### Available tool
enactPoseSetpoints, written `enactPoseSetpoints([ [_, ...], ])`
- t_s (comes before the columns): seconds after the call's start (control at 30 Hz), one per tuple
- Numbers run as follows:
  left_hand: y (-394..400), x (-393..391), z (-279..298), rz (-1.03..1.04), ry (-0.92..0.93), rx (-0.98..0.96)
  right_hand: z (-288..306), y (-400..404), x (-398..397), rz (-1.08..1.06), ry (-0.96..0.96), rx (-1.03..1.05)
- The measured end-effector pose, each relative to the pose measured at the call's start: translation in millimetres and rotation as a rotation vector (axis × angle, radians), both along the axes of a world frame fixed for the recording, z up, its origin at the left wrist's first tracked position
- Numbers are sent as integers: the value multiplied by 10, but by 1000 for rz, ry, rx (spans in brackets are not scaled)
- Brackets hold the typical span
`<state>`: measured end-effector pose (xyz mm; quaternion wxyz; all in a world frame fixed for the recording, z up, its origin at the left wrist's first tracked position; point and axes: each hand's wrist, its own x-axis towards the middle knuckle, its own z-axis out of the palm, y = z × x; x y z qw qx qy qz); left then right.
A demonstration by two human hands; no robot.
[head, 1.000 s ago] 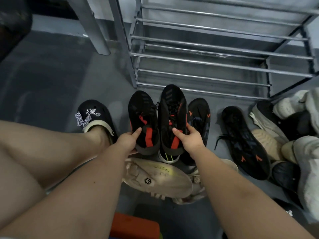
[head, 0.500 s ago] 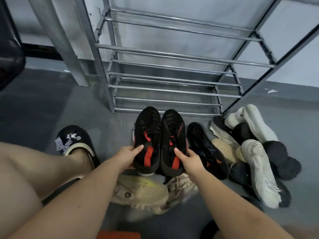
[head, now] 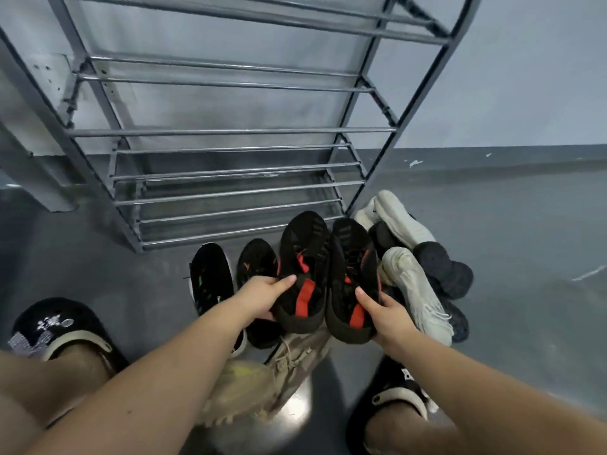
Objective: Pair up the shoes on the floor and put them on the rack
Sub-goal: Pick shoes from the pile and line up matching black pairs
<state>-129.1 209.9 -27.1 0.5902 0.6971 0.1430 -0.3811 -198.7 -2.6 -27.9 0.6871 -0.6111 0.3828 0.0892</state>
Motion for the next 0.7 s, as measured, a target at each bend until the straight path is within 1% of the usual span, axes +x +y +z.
enactPoseSetpoints([
  [0.1, -259, 103, 201, -109, -59, 3, 228, -209, -100, -53, -37, 5],
  [0.23, -535, 237, 557, -188, -134, -18, 546, -432, -132, -104, -116, 35],
  [0.37, -669, 299, 922, -197, -169, -64, 867, -540, -116, -157, -179, 72],
  [0.47, -691, 293, 1190, -193, -191, -82, 1117, -570, -119, -149, -202, 79],
  [0.6, -708, 330, 1517, -173, -240, -90, 1416, -588, -80, -141, -244, 63],
  [0.7, -715, 368, 1817, -165, -317, -67, 1729, -591, -45, -126, -294, 30],
])
